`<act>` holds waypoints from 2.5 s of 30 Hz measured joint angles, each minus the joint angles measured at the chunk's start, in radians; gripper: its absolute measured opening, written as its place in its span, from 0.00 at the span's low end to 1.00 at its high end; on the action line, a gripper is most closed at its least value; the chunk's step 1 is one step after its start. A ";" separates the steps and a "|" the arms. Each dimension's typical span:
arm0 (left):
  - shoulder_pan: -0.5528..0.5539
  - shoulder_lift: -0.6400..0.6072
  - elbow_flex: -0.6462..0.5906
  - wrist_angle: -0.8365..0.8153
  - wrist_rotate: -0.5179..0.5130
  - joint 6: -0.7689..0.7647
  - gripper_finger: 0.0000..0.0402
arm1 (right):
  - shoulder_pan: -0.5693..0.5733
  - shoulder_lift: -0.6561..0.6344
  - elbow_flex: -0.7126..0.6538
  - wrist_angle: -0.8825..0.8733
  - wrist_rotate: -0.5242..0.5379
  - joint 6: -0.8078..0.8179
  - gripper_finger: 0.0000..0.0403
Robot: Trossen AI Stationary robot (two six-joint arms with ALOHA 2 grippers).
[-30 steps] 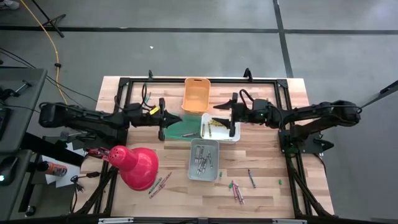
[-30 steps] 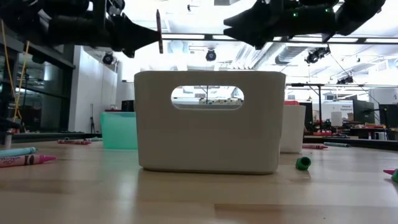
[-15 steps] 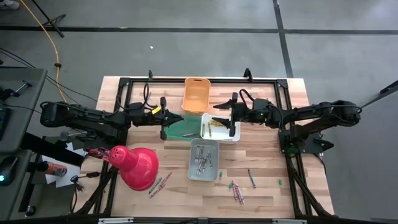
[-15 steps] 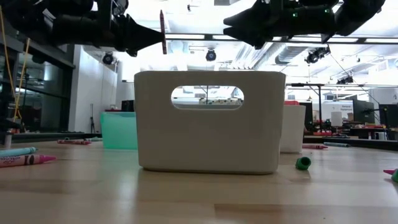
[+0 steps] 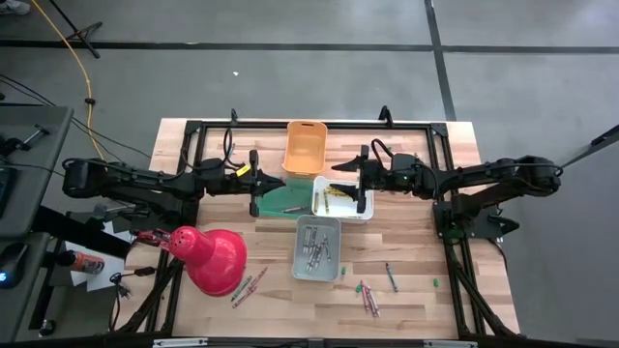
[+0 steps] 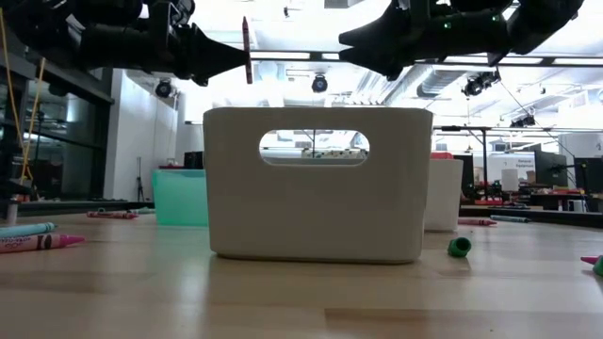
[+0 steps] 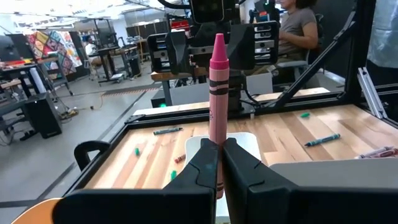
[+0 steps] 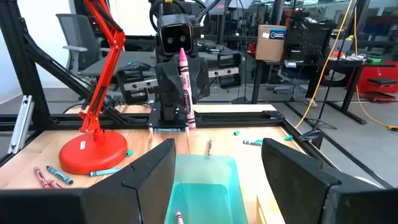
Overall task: Sort crayons
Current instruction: Put the pink crayon into the blue bin
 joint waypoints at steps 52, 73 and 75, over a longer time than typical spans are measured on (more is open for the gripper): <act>-0.067 0.241 0.248 -0.759 -0.274 -0.058 0.19 | 0.000 0.001 0.001 -0.025 0.008 -0.018 0.58; -0.044 0.030 0.174 -0.452 -0.207 0.008 0.44 | 0.000 0.001 0.001 -0.053 0.009 -0.001 0.58; -0.029 -0.001 0.121 -0.358 -0.184 0.004 0.44 | 0.000 0.001 0.001 -0.053 0.009 0.009 0.58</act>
